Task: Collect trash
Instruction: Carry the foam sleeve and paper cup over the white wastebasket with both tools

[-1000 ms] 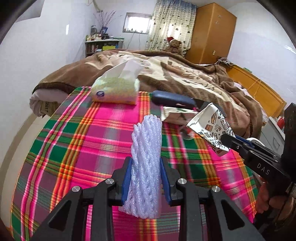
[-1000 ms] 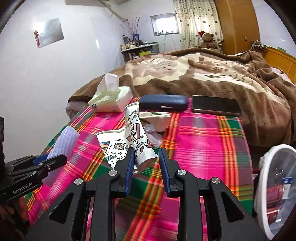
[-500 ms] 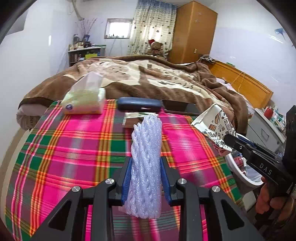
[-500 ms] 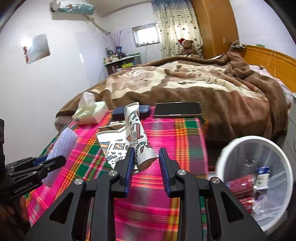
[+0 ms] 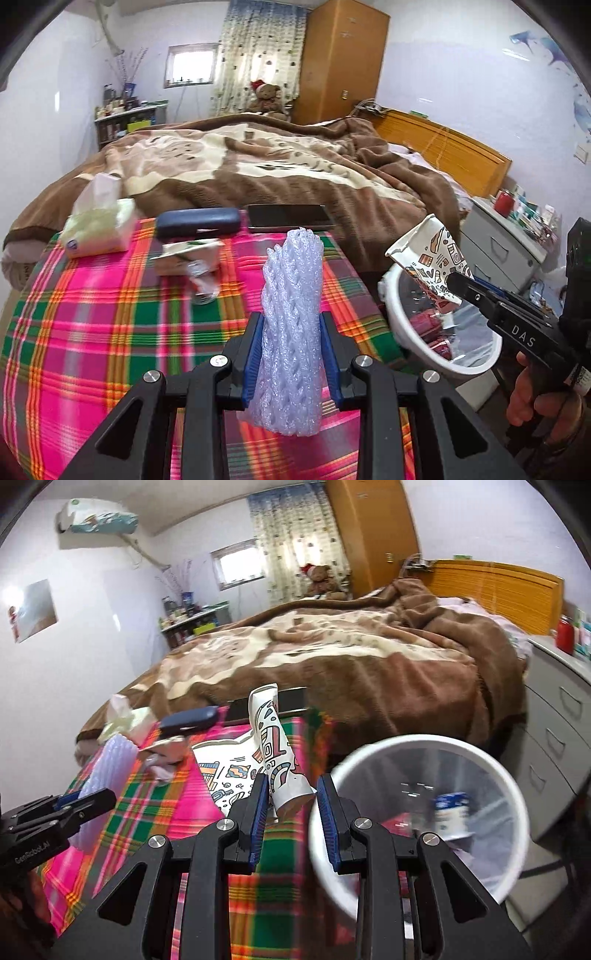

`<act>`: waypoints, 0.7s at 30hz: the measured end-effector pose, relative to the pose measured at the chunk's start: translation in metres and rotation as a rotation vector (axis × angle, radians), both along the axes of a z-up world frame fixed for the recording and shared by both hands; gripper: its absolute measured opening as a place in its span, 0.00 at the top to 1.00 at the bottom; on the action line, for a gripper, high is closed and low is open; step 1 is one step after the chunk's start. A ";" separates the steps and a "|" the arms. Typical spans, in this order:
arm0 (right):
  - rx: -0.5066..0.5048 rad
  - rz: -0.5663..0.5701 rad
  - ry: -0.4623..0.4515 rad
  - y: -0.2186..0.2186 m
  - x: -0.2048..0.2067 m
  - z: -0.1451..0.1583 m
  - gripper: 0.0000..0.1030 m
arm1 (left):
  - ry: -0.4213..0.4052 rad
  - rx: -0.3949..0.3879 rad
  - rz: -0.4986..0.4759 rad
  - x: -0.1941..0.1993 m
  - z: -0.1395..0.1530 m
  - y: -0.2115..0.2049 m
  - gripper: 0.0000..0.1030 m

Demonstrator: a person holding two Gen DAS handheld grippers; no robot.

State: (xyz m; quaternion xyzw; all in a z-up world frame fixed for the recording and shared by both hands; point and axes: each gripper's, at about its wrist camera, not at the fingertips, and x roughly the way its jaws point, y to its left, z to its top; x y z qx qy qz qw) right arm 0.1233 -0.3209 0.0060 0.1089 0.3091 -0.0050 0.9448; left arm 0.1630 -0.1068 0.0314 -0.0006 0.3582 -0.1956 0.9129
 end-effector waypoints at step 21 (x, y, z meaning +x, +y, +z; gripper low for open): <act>-0.041 -0.276 0.126 -0.088 -0.029 -0.027 0.73 | 0.082 -0.004 -0.233 0.010 -0.032 -0.157 0.70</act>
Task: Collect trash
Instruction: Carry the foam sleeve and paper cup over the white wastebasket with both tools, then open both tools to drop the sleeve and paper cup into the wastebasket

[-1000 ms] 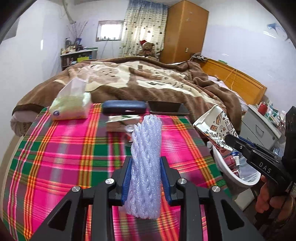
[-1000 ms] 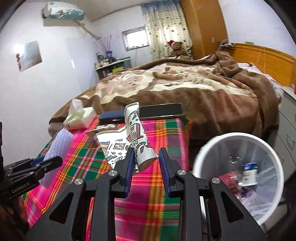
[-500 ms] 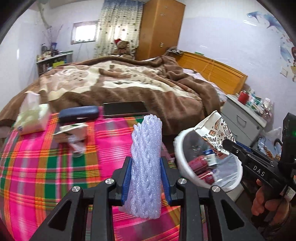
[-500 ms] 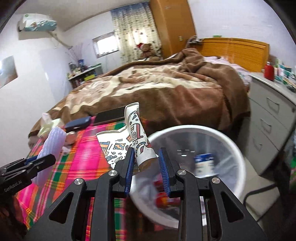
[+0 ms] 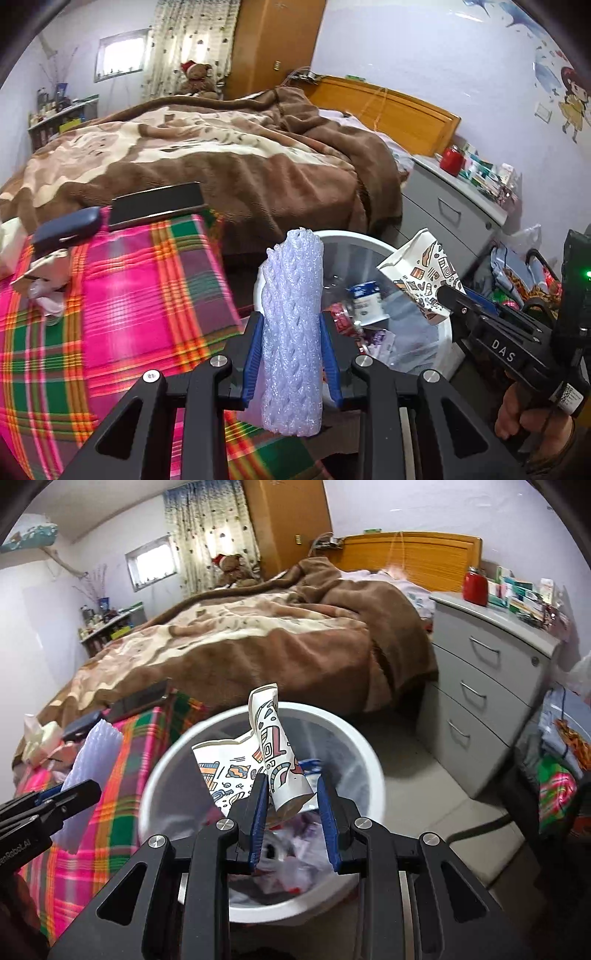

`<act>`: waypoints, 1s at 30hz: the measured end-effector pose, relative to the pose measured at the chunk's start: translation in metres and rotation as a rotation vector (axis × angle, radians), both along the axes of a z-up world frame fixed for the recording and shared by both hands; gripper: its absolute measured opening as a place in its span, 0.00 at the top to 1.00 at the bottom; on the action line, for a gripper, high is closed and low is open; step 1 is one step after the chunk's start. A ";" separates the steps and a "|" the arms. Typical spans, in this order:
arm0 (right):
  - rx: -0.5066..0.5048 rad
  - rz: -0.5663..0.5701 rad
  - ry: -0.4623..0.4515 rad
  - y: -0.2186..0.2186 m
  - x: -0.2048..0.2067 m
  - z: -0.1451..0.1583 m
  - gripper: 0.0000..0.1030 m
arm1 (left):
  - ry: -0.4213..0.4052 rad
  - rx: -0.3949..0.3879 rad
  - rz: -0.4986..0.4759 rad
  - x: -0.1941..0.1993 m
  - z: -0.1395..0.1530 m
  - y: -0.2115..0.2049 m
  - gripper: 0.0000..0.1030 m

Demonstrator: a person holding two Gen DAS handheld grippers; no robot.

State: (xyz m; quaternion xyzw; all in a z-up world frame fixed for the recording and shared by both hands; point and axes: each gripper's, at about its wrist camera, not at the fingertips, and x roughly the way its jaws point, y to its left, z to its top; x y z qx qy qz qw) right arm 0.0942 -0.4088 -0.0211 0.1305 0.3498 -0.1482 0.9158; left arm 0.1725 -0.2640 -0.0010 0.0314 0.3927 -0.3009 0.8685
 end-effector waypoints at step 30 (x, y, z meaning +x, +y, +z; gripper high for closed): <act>0.035 -0.029 0.076 -0.021 -0.002 -0.021 0.46 | 0.046 0.014 -0.007 0.014 -0.020 -0.030 0.37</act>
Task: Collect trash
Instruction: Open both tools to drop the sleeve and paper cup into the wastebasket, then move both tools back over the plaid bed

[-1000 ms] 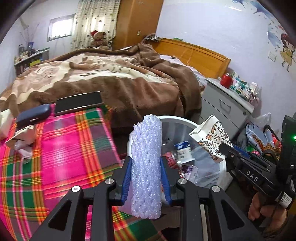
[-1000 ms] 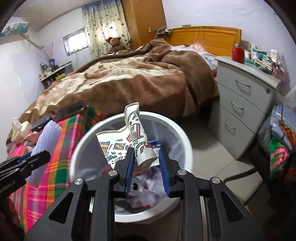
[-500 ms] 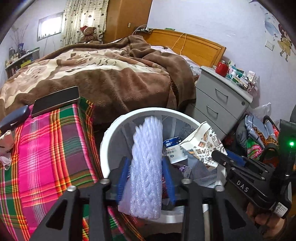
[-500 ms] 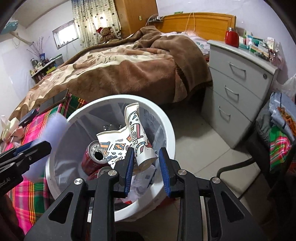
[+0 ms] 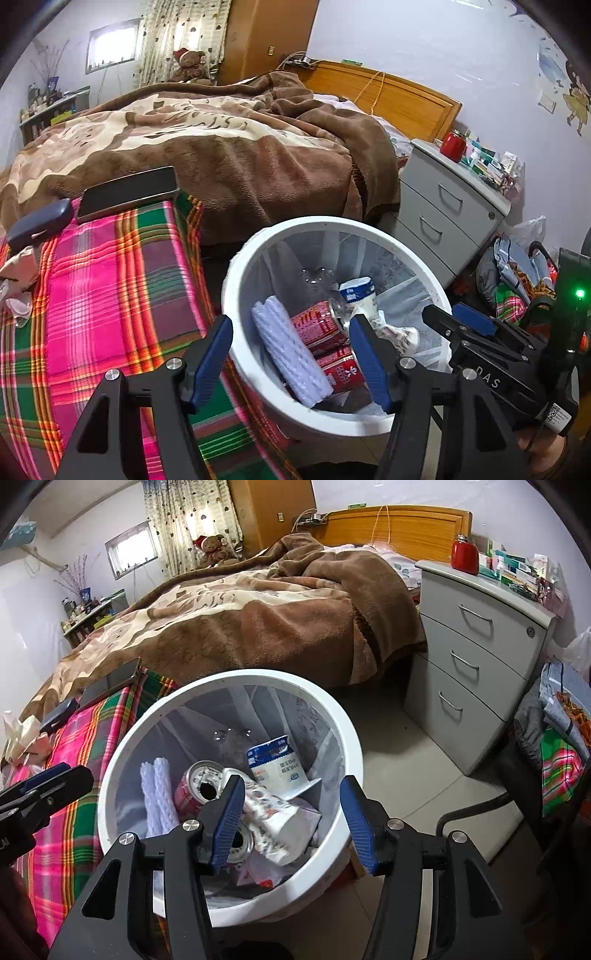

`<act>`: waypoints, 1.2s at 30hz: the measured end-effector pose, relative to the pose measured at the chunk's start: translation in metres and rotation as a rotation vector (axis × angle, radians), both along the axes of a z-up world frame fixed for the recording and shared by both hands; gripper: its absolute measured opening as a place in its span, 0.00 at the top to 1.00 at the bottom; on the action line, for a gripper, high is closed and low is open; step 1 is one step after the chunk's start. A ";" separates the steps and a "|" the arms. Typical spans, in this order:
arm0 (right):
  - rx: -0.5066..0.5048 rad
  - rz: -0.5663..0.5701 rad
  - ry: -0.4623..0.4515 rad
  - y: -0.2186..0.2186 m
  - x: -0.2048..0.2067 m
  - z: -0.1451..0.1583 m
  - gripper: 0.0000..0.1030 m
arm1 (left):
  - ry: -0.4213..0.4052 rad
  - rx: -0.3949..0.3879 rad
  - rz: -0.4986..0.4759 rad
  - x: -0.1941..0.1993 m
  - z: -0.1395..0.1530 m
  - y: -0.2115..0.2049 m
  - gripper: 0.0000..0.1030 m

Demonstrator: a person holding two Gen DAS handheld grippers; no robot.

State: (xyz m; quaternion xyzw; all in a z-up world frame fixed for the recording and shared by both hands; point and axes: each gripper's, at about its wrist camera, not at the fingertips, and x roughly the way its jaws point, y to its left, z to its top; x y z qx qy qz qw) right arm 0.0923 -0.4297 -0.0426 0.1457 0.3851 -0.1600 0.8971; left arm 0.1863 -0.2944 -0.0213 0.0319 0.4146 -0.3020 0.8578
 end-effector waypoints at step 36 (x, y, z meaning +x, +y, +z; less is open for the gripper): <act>0.022 0.239 -0.104 0.111 0.041 0.018 0.46 | -0.069 -0.019 0.321 0.005 0.018 0.192 0.37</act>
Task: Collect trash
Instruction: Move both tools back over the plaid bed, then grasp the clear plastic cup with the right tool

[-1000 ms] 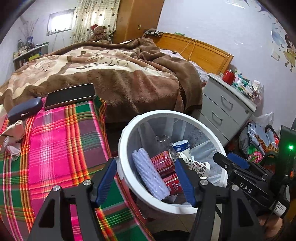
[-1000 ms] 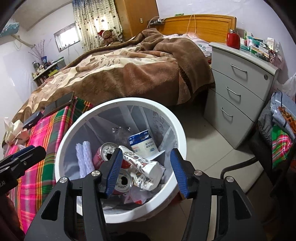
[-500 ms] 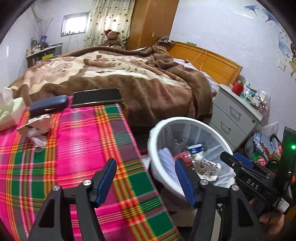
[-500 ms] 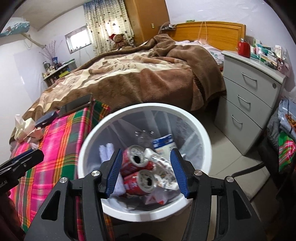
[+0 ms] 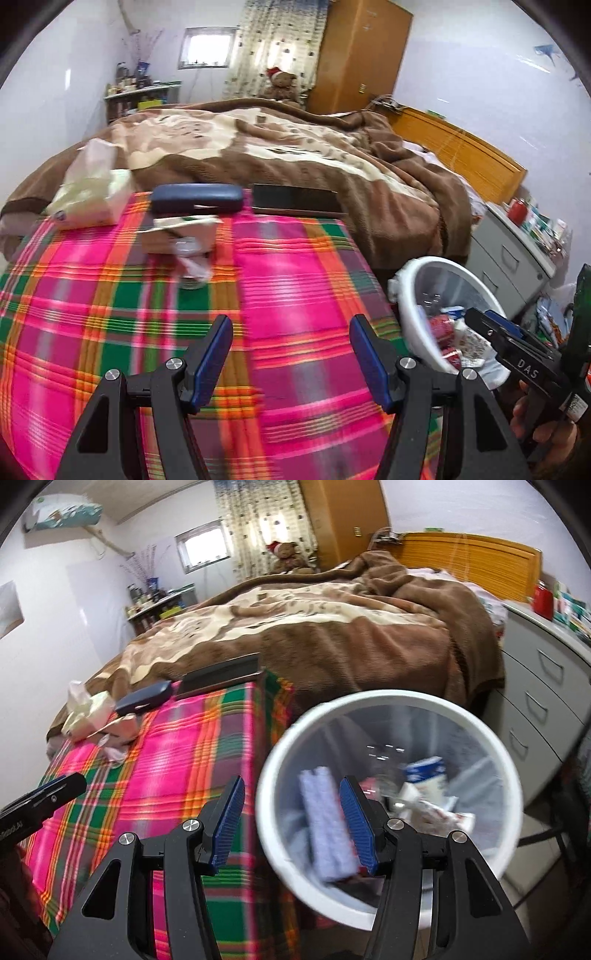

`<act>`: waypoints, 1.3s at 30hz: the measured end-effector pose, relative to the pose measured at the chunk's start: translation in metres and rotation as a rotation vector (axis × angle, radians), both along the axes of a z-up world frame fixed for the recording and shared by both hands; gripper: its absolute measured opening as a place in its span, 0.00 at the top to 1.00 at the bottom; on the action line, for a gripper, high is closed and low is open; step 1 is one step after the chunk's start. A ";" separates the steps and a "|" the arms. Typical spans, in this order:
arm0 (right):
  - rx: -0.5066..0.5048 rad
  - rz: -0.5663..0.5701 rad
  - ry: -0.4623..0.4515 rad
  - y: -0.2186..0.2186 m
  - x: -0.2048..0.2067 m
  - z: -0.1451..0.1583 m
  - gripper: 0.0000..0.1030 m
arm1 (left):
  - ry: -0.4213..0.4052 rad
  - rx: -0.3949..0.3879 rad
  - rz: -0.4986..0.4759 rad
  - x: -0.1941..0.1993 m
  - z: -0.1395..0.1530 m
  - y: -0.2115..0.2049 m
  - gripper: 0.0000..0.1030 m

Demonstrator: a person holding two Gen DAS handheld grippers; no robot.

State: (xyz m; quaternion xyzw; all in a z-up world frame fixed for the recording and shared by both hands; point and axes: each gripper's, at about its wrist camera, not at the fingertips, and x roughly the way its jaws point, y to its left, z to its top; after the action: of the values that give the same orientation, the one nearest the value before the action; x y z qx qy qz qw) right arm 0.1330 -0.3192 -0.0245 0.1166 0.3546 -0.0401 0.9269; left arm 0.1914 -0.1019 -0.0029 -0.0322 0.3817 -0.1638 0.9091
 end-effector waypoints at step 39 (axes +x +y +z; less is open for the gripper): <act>-0.024 0.382 0.048 0.178 0.111 -0.019 0.46 | 0.052 0.025 0.083 0.114 -0.027 0.155 0.36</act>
State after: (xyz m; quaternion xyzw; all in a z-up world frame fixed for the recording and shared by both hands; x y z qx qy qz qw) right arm 0.2442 -0.1412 -0.0437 0.0350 0.3919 0.1293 0.9102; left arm 0.3052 0.0530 -0.0297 -0.0407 0.4058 -0.1202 0.9051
